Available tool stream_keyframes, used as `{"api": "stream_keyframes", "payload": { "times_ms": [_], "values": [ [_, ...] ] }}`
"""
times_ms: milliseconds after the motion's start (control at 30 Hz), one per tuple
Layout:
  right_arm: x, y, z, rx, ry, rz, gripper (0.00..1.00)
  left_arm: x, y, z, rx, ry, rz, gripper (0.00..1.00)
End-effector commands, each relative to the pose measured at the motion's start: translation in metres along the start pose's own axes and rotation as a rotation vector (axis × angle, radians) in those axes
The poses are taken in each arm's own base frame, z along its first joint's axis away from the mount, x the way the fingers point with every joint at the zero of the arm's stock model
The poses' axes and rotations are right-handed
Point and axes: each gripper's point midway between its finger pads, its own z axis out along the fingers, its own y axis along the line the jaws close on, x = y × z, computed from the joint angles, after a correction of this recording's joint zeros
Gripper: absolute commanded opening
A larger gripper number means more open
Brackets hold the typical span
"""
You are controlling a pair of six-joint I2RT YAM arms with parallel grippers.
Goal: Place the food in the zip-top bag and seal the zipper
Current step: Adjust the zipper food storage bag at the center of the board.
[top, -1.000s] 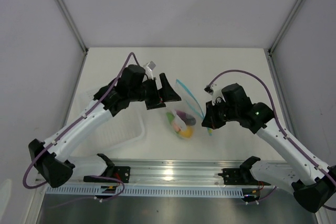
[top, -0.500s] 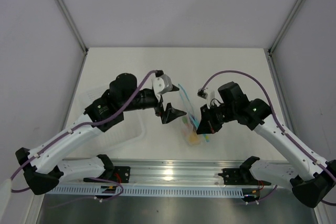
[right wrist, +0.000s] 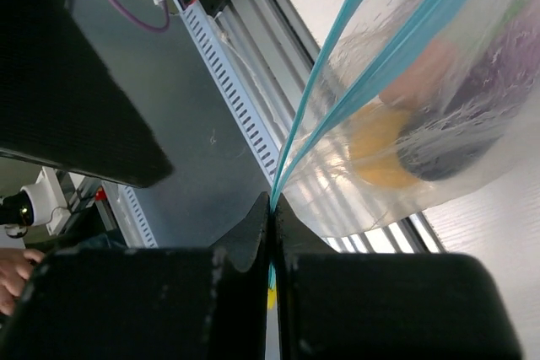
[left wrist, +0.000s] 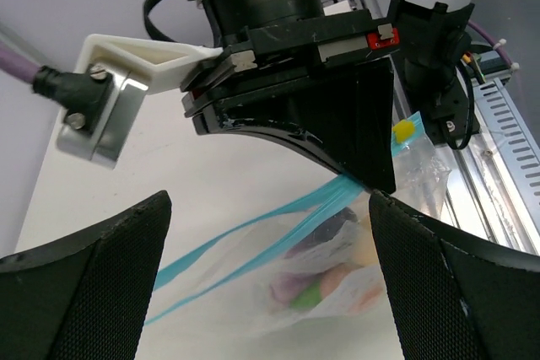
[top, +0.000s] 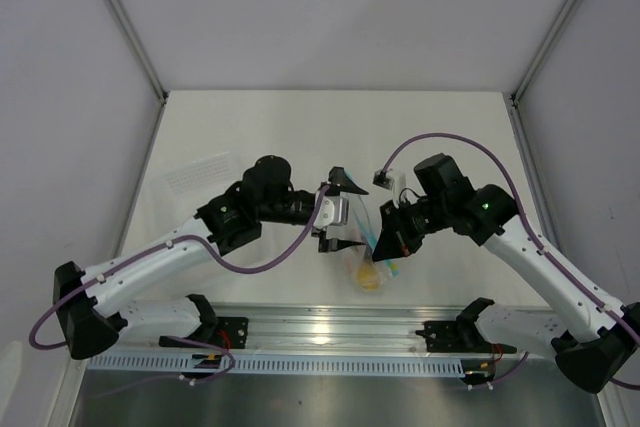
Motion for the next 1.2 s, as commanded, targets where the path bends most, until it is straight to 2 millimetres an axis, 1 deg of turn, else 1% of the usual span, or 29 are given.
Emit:
{"api": "stream_keyframes", "payload": {
  "times_ms": [0, 67, 100, 133, 200, 233, 300, 333, 367, 400, 467, 500, 533, 567, 600, 667, 700, 733, 767, 867, 900, 933, 967, 1000, 1033, 1067, 1100, 1133, 1167],
  "values": [
    [-0.007, 0.021, -0.007, -0.063, -0.016, -0.026, 0.00, -0.019, -0.007, 0.011, 0.079, -0.088, 0.106, 1.00],
    [-0.007, 0.021, -0.007, -0.060, -0.014, -0.026, 0.00, -0.013, -0.015, 0.016, 0.128, -0.079, 0.088, 0.99],
    [-0.007, 0.021, -0.007, -0.060, -0.013, -0.025, 0.00, -0.014, -0.016, 0.017, 0.144, -0.080, 0.087, 1.00],
    [-0.007, 0.021, -0.008, -0.057, -0.016, -0.026, 0.00, -0.006, -0.024, 0.019, 0.188, -0.064, 0.063, 1.00],
    [-0.008, 0.022, -0.009, -0.056, -0.020, -0.029, 0.00, -0.001, -0.029, 0.021, 0.231, -0.047, 0.057, 1.00],
    [-0.008, 0.022, -0.009, -0.054, -0.019, -0.031, 0.00, 0.007, -0.036, 0.022, 0.267, -0.020, 0.026, 0.99],
    [-0.009, 0.023, -0.011, -0.053, -0.022, -0.033, 0.00, 0.009, -0.038, 0.022, 0.291, -0.001, 0.024, 0.97],
    [-0.008, 0.023, -0.011, -0.049, -0.021, -0.034, 0.00, 0.013, -0.039, 0.022, 0.300, 0.017, 0.013, 0.94],
    [-0.008, 0.023, -0.011, -0.048, -0.022, -0.037, 0.00, 0.021, -0.043, 0.021, 0.318, 0.052, -0.013, 0.92],
    [-0.009, 0.022, -0.012, -0.044, -0.023, -0.038, 0.00, 0.024, -0.044, 0.020, 0.322, 0.067, -0.020, 0.91],
    [-0.009, 0.023, -0.012, -0.047, -0.023, -0.039, 0.00, 0.030, -0.046, 0.018, 0.313, 0.087, -0.041, 0.86],
    [-0.008, 0.024, -0.012, -0.051, -0.023, -0.043, 0.00, 0.035, -0.046, 0.017, 0.299, 0.100, -0.045, 0.80],
    [-0.009, 0.023, -0.012, -0.050, -0.024, -0.042, 0.00, 0.038, -0.044, 0.017, 0.278, 0.111, -0.047, 0.63],
    [-0.009, 0.023, -0.011, -0.050, -0.023, -0.042, 0.00, 0.040, -0.043, 0.015, 0.259, 0.124, -0.053, 0.57],
    [-0.008, 0.023, -0.011, -0.050, -0.023, -0.044, 0.00, 0.047, -0.040, 0.014, 0.234, 0.152, -0.058, 0.49],
    [-0.007, 0.023, -0.010, -0.056, -0.016, -0.046, 0.00, 0.050, -0.034, 0.012, 0.187, 0.176, -0.071, 0.39],
    [-0.007, 0.023, -0.010, -0.056, -0.017, -0.049, 0.00, 0.054, -0.031, 0.010, 0.162, 0.195, -0.076, 0.33],
    [-0.006, 0.023, -0.010, -0.061, -0.010, -0.047, 0.00, 0.054, -0.028, 0.010, 0.143, 0.202, -0.080, 0.09],
    [-0.006, 0.022, -0.009, -0.060, -0.005, -0.048, 0.00, 0.054, -0.025, 0.010, 0.124, 0.208, -0.097, 0.01],
    [-0.005, 0.020, -0.007, -0.056, 0.006, -0.052, 0.01, 0.054, -0.023, 0.007, 0.097, 0.226, -0.129, 0.01],
    [-0.005, 0.018, -0.006, -0.048, 0.007, -0.054, 0.05, 0.052, -0.021, 0.008, 0.093, 0.226, -0.131, 0.01],
    [-0.006, 0.012, -0.006, -0.019, 0.003, -0.050, 0.18, 0.056, -0.024, 0.006, 0.091, 0.246, -0.158, 0.01],
    [-0.007, 0.008, -0.006, 0.007, -0.001, -0.045, 0.28, 0.053, -0.020, 0.005, 0.077, 0.251, -0.166, 0.00],
    [-0.009, 0.004, -0.007, 0.033, -0.008, -0.030, 0.43, 0.061, -0.023, 0.003, 0.077, 0.291, -0.209, 0.01],
    [-0.010, -0.002, -0.008, 0.073, -0.012, -0.007, 0.48, 0.056, -0.018, 0.003, 0.059, 0.296, -0.227, 0.01],
    [-0.011, -0.007, -0.009, 0.095, -0.022, 0.006, 0.51, 0.058, -0.015, 0.003, 0.034, 0.315, -0.261, 0.01],
    [-0.011, -0.011, -0.010, 0.115, -0.030, 0.015, 0.57, 0.063, -0.016, 0.003, 0.018, 0.341, -0.324, 0.01],
    [-0.014, -0.016, -0.012, 0.148, -0.063, 0.016, 0.57, 0.062, -0.012, 0.001, -0.009, 0.366, -0.351, 0.01],
    [-0.012, -0.025, -0.012, 0.169, -0.074, 0.041, 0.58, 0.063, -0.012, 0.001, -0.019, 0.382, -0.385, 0.01]
  ]
}}
